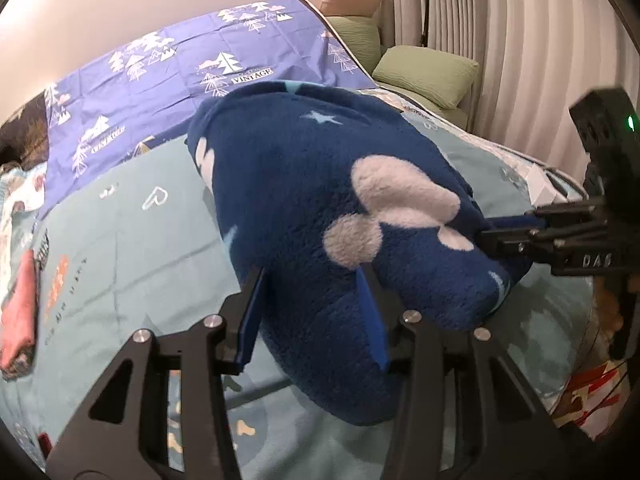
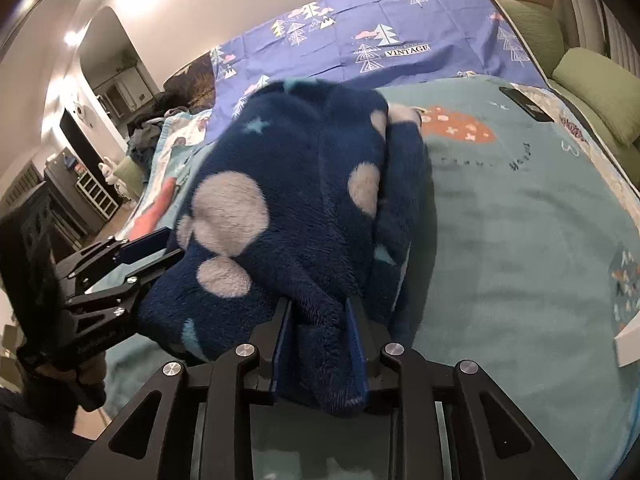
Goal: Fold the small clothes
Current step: 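Fold the fleece over into a bundle and press it down with both grippers, then grasp the navy fleece bundle with the left gripper while the right gripper grasps it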
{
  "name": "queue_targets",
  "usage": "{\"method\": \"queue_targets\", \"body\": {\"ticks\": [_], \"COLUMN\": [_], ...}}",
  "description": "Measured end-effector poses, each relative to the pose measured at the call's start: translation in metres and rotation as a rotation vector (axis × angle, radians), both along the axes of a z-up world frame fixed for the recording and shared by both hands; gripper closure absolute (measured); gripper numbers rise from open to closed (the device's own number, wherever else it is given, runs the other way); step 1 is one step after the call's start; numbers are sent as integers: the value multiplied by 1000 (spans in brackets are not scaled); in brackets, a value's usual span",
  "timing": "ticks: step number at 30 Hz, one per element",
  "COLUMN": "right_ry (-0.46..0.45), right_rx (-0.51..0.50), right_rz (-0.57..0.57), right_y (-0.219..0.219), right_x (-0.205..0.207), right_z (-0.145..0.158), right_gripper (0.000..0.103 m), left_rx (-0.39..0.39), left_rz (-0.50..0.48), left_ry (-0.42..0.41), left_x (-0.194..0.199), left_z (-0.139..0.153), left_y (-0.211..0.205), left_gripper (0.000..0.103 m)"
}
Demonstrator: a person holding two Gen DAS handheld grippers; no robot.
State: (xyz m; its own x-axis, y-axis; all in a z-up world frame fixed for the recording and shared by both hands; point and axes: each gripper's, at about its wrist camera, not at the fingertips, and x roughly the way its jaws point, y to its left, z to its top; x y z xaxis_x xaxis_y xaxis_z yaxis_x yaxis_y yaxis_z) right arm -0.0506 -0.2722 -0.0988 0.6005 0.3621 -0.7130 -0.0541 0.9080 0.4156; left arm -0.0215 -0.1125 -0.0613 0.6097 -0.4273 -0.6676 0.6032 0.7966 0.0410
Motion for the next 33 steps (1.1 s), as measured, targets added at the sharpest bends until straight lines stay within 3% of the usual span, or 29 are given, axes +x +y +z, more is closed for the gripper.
{"method": "queue_targets", "body": {"ticks": [6,9,13,16,18,19,20,23,26,28,30,32,33], "right_ry": [-2,-93,-183,-126,32,64,61,46,23,-39,-152,-257,-316], "right_rx": [-41,-45,-1,-48,-60,-31,-4,19,18,-10,-62,-94,-93], "right_rz": [-23,-45,31,76,61,51,36,30,45,38,-1,-50,-83], "right_y": [5,8,20,37,42,40,37,32,28,28,24,20,16], "right_x": [-7,-21,-31,-19,-3,0,1,-3,-5,-7,-9,-6,0], "right_z": [22,53,79,64,27,14,10,12,22,43,68,87,96], "right_gripper": [77,75,75,72,72,72,72,72,72,72,61,30,28], "left_rx": [-53,-124,-209,-95,-59,-39,-8,4,-46,-104,-171,-227,-238], "left_rz": [0,5,-128,-161,-151,-160,-169,-167,-182,-188,-174,-155,-144], "left_ry": [40,46,81,96,107,88,47,29,49,49,15,-5,-6], "left_x": [3,-3,-18,-20,-17,-19,-25,-29,-25,-22,-15,2,9], "left_z": [20,40,52,28,8,3,2,5,20,39,61,80,83], "left_y": [16,28,27,5,-3,-6,-10,-10,1,12,21,23,22], "left_gripper": [55,55,55,55,55,55,55,55,55,55,54,53,52]}}
